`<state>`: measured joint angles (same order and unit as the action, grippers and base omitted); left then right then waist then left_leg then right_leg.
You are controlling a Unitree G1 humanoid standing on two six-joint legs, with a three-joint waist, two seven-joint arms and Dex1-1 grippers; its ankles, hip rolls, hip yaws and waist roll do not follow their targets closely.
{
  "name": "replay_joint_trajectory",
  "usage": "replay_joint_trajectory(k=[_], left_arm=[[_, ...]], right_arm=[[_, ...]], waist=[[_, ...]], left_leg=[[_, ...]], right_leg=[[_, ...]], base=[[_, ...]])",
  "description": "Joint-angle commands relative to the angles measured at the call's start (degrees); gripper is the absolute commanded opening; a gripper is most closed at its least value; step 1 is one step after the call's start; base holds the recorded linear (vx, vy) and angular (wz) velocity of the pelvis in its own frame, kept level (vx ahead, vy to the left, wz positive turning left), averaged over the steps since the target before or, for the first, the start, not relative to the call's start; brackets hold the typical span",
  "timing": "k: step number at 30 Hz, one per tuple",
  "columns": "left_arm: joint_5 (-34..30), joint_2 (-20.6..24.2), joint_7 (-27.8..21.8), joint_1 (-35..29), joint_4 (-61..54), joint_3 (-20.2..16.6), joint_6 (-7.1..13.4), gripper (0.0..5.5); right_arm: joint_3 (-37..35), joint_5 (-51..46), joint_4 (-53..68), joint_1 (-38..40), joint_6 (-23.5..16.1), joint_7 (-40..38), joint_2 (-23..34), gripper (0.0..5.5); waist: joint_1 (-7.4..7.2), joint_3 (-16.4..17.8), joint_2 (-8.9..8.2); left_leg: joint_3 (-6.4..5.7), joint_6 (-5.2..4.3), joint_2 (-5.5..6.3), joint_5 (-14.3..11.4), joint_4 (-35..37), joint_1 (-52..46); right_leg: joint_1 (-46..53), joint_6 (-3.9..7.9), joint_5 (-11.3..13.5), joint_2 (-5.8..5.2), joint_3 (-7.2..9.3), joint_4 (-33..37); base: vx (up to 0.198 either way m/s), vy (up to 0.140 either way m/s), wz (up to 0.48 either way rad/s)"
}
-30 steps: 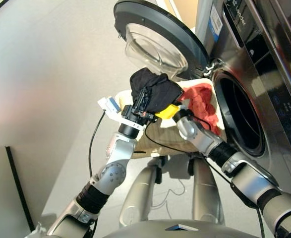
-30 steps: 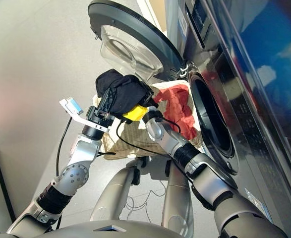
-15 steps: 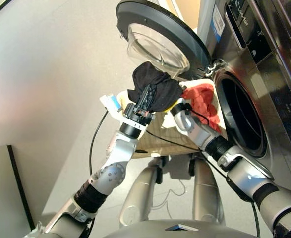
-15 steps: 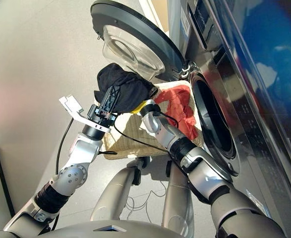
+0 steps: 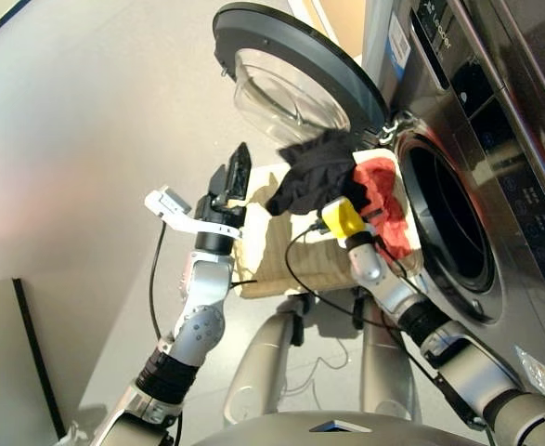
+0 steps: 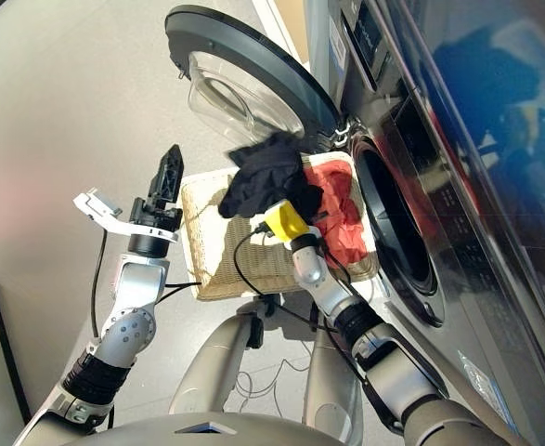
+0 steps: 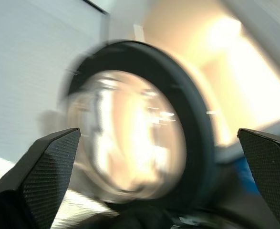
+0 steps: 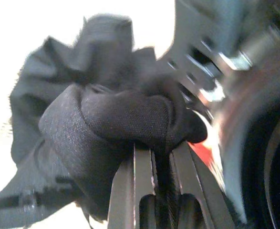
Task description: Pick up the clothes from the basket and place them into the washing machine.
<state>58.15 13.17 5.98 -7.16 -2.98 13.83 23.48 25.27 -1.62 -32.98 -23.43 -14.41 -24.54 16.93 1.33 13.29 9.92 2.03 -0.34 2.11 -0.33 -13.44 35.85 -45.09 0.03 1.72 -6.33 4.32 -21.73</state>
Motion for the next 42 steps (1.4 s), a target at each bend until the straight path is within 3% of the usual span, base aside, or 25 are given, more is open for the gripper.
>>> replay_joint_trajectory(k=[1,3,8,12,18,22,28,32,33,37,42], left_arm=[[-7.6,0.5,2.8,0.2,4.6,-2.9,3.7,5.5],[-11.1,0.4,3.4,0.7,11.6,-3.2,2.3,5.5],[-17.7,0.5,4.5,0.2,20.2,-2.6,1.1,5.5],[-18.5,0.3,4.2,-0.6,23.7,-0.3,0.6,5.5],[-20.5,2.0,3.6,-0.6,22.5,1.2,0.2,5.5],[-21.4,3.5,3.5,-0.9,21.4,0.8,0.0,5.5],[-22.1,4.4,4.2,-2.4,23.5,0.8,-0.6,5.5],[-22.1,4.4,4.0,-2.9,25.1,1.0,-0.4,5.5],[-22.6,4.6,4.1,-2.7,26.5,0.8,-0.4,5.5],[-23.6,4.4,4.4,-3.3,28.9,1.1,-0.2,5.5],[-23.6,3.8,4.9,-4.5,30.3,0.6,0.3,5.5]], right_arm=[[-2.2,-3.2,4.2,-1.9,-6.6,-2.1,-2.1,0.0],[-5.1,-7.1,2.9,-1.1,-7.2,-2.3,-2.3,0.0],[-9.8,-13.4,0.9,-2.3,-9.1,-3.5,-3.2,0.0],[-14.3,-24.8,-2.8,-6.4,-11.4,-3.3,-4.7,0.0],[-20.0,-30.9,-7.1,-14.3,-12.9,-4.8,-2.9,0.0],[-23.1,-33.6,-10.4,-20.2,-13.2,-5.8,0.4,0.0],[-29.0,-40.5,-11.8,-29.6,-17.1,-9.2,4.6,0.0],[-31.2,-39.6,-11.0,-33.6,-18.8,-11.9,10.1,0.0],[-32.4,-37.5,-9.7,-35.3,-20.2,-14.6,14.6,0.0],[-34.7,-34.3,-8.6,-36.1,-22.4,-19.4,21.7,0.0],[-38.1,-34.6,-11.2,-31.7,-22.9,-20.6,22.6,0.0]], waist=[[-0.67,-1.7,-1.65],[-0.85,-1.5,-1.58],[-0.96,-0.7,-1.15],[-0.61,0.8,-0.27],[0.19,2.3,0.96],[0.68,3.0,1.66],[1.02,3.5,3.36],[1.42,3.7,4.13],[1.28,3.9,4.44],[0.78,3.8,4.38],[-0.78,3.8,3.62]], left_leg=[[1.76,0.37,0.09,-1.3,-2.6,2.4],[1.75,0.38,0.06,-1.1,-2.7,2.9],[1.85,0.29,0.12,-1.0,-2.6,3.8],[2.04,0.41,0.15,-1.3,-4.1,6.3],[2.07,0.72,-0.02,-3.0,-9.0,12.2],[2.11,1.02,-0.17,-4.7,-13.6,16.6],[2.54,1.06,-0.48,-6.8,-19.3,21.4],[3.32,1.36,-0.7,-8.0,-21.9,23.0],[3.67,1.45,-0.91,-8.5,-23.1,23.4],[3.83,1.56,-1.2,-9.5,-24.3,23.6],[4.03,1.62,-1.28,-9.7,-23.6,22.7]], right_leg=[[3.7,4.79,1.0,1.21,-1.63,5.8],[3.3,4.77,1.0,1.15,-1.6,5.7],[2.2,4.9,1.1,0.9,-1.78,5.6],[-0.7,4.79,0.8,0.87,-2.07,3.7],[-6.6,4.19,-0.7,0.98,-2.54,-1.3],[-11.1,3.82,-2.4,1.01,-3.11,-6.3],[-16.7,3.26,-4.7,1.1,-4.47,-12.9],[-19.2,3.16,-5.6,1.54,-5.38,-15.7],[-20.3,3.19,-5.9,1.8,-6.14,-17.0],[-21.0,3.37,-6.4,2.09,-6.5,-17.9],[-20.2,3.43,-6.2,2.48,-6.56,-17.2]], base=[[0.0,0.0,0.0],[0.0,0.0,0.0],[0.0,0.0,0.0],[0.0,0.0,0.0],[0.0,0.0,0.0],[0.0,0.0,0.0],[0.0,0.0,0.0],[0.0,0.0,0.0],[0.0,0.0,0.0],[0.0,0.0,0.0],[0.0,0.0,0.0]])
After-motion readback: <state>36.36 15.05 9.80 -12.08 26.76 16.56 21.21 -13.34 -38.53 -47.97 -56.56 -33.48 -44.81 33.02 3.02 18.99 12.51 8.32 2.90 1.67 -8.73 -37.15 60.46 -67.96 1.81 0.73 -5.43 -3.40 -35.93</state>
